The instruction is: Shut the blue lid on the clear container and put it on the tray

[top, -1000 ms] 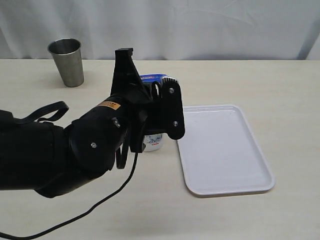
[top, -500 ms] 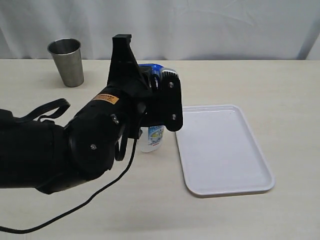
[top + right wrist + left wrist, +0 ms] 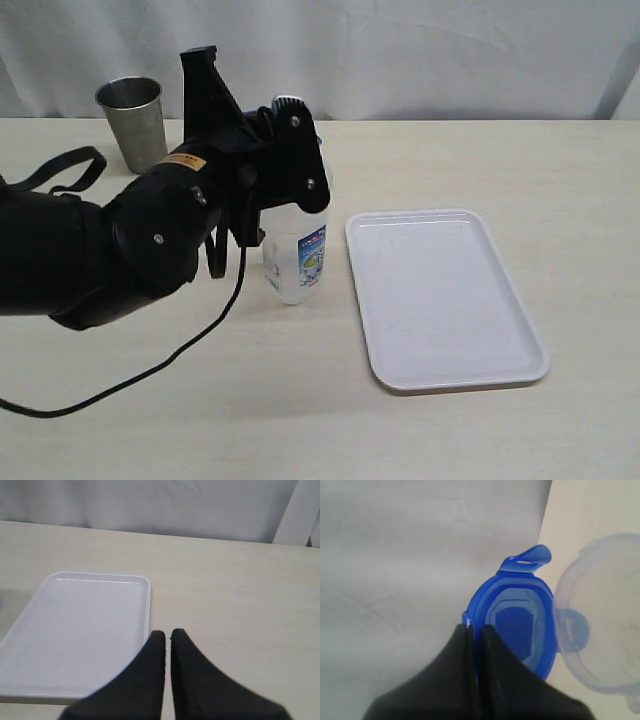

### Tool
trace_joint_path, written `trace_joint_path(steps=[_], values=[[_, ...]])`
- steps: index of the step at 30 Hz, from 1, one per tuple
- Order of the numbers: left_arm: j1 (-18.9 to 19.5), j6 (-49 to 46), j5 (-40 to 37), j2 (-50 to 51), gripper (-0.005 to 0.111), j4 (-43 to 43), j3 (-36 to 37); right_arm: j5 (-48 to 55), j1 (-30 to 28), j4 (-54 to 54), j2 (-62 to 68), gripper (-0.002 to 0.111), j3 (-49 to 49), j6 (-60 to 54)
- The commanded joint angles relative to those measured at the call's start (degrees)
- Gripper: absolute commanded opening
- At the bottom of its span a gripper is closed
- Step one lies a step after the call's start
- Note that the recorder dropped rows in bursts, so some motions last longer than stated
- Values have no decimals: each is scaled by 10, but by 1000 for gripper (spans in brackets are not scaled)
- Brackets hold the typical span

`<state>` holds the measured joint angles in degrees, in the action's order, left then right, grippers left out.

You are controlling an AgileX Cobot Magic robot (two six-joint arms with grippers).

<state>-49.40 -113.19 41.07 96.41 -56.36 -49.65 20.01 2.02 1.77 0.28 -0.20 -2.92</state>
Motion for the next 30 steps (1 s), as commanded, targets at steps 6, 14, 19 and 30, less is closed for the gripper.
trace_joint_path(steps=[6,14,19,30], values=[[24,10,8,-6,0,3,-49,-2,2,0,-3,5,2,-2],[-21,-21,-9,-9,0,17,-42,-2,2,0,-3,5,2,-2],[-39,-25,13,-9,0,13,-20,-2,2,0,-3,5,2,-2],[-73,-43,54,-9,0,1,-3,-2,2,0,-3,5,2,-2]])
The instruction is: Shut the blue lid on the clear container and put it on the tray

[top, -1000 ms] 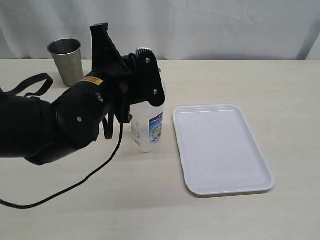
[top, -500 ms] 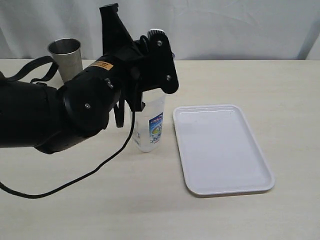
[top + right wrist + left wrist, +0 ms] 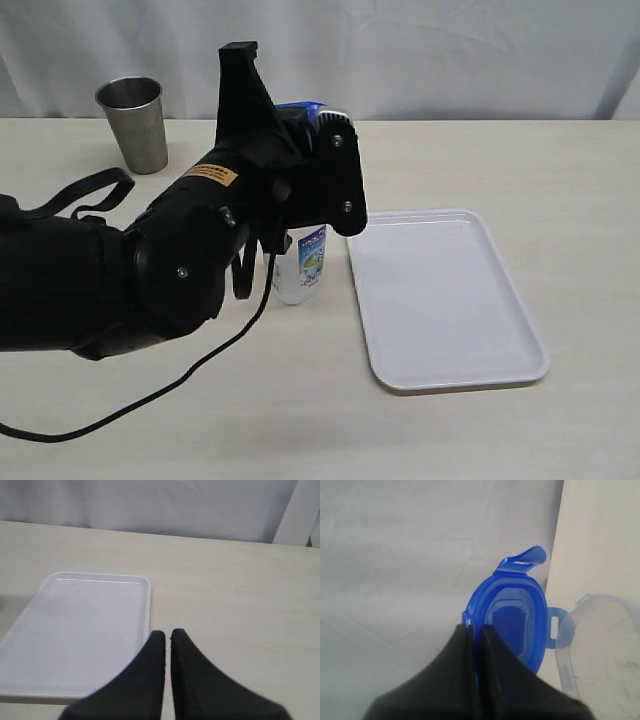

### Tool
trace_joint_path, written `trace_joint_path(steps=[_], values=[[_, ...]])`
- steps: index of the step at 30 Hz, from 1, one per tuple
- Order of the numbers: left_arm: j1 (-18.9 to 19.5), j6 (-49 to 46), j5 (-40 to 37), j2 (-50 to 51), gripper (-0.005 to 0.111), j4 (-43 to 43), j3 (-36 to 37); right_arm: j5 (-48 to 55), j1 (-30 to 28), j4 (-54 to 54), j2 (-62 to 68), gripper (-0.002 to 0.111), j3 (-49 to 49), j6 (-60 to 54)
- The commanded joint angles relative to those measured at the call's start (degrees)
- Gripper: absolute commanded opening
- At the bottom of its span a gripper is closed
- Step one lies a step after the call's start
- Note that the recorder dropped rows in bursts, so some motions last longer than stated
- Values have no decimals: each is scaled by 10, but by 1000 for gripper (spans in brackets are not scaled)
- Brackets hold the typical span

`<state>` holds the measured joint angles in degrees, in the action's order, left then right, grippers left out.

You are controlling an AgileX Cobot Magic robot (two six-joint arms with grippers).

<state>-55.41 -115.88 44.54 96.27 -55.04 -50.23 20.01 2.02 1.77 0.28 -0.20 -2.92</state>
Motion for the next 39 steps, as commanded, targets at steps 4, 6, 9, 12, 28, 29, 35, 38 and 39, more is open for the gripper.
trace_joint_path(steps=[4,6,9,12,28,29,35,38,39], values=[[-17,-41,38,-7,0,-34,3,-2,2,0,-3,5,2,-2],[-17,-48,38,-7,0,-53,3,-2,2,0,-3,5,2,-2],[-19,-52,36,-7,0,-66,12,-2,2,0,-3,5,2,-2],[-26,-52,34,-7,0,-64,27,-2,2,0,-3,5,2,-2],[-32,-61,-22,-7,0,-91,37,-2,2,0,-3,5,2,-2],[-32,-61,-20,-7,0,-92,37,-2,2,0,-3,5,2,-2],[-32,-69,-22,-7,0,-118,37,-2,2,0,-3,5,2,-2],[-32,-69,-27,-7,0,-120,37,-2,2,0,-3,5,2,-2],[-32,-69,-29,-7,0,-121,37,-2,2,0,-3,5,2,-2]])
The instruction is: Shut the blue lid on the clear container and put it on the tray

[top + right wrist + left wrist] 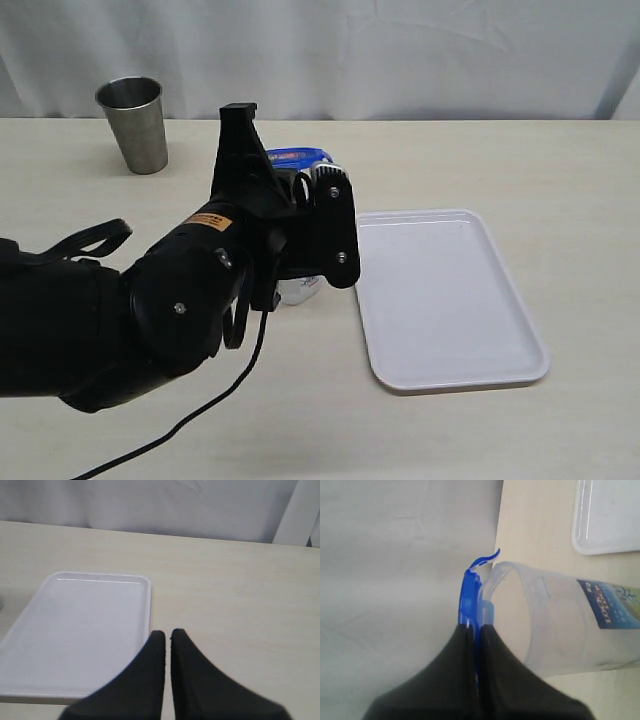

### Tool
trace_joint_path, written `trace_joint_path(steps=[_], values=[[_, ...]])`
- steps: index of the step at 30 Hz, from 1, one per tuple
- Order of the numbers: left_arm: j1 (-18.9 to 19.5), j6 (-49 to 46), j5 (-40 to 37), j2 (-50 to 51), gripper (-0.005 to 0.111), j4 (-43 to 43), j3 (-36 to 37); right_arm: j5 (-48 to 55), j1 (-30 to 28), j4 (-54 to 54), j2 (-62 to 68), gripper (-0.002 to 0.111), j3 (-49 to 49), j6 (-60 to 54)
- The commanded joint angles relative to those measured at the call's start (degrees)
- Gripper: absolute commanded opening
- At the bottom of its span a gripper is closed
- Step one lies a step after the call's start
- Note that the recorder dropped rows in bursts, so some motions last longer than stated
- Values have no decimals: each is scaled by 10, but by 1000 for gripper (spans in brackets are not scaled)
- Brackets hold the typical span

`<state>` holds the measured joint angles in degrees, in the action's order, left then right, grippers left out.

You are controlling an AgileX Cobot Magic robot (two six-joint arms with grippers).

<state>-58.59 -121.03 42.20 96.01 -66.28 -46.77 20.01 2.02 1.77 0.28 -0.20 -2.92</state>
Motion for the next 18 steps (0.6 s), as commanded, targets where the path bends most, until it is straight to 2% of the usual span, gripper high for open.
trace_joint_path(steps=[1,7,12,18], values=[[-1,-18,-18,-5,0,-16,3,-2,2,0,-3,5,2,-2],[-1,-18,-14,-5,0,-28,3,-2,2,0,-3,5,2,-2],[-23,-18,-12,-5,0,-36,3,-2,2,0,-3,5,2,-2],[-24,-18,-16,-5,0,-70,4,-2,2,0,-3,5,2,-2]])
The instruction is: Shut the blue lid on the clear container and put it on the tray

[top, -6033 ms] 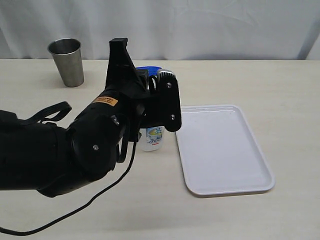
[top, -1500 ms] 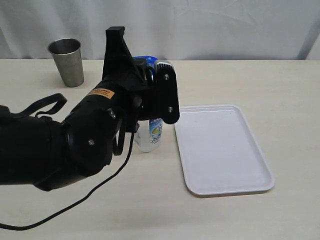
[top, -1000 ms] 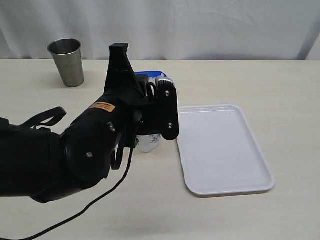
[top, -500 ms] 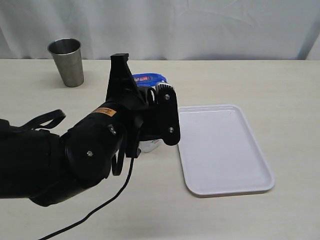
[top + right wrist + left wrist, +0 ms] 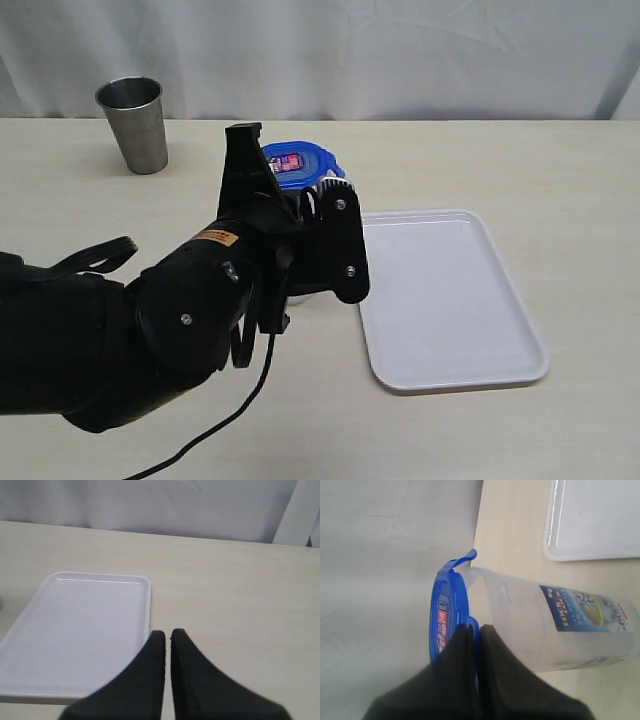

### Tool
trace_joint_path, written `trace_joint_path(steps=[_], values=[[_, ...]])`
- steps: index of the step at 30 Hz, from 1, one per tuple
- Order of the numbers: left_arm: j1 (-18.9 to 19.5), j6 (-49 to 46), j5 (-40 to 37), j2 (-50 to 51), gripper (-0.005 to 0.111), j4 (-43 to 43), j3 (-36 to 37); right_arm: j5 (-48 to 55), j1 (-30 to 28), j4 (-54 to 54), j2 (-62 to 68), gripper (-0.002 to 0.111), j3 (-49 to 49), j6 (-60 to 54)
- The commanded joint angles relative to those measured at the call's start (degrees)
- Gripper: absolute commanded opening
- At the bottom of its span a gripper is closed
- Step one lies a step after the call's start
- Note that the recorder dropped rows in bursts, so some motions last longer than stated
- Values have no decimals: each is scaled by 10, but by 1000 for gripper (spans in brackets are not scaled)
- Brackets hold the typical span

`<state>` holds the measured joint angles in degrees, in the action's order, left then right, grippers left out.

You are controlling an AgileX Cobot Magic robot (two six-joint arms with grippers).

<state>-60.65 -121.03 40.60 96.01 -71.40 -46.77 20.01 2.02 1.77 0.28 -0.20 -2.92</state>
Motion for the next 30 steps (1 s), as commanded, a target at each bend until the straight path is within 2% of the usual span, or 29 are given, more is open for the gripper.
trace_joint_path(steps=[1,7,20,30], values=[[-3,-18,-1,-5,0,-23,3,-2,2,0,-3,5,2,-2],[-3,-18,-27,-5,0,-45,4,-2,2,0,-3,5,2,-2],[-3,-18,6,-5,0,-26,4,-2,2,0,-3,5,2,-2],[-7,-17,-17,-5,0,-19,4,-2,2,0,-3,5,2,-2]])
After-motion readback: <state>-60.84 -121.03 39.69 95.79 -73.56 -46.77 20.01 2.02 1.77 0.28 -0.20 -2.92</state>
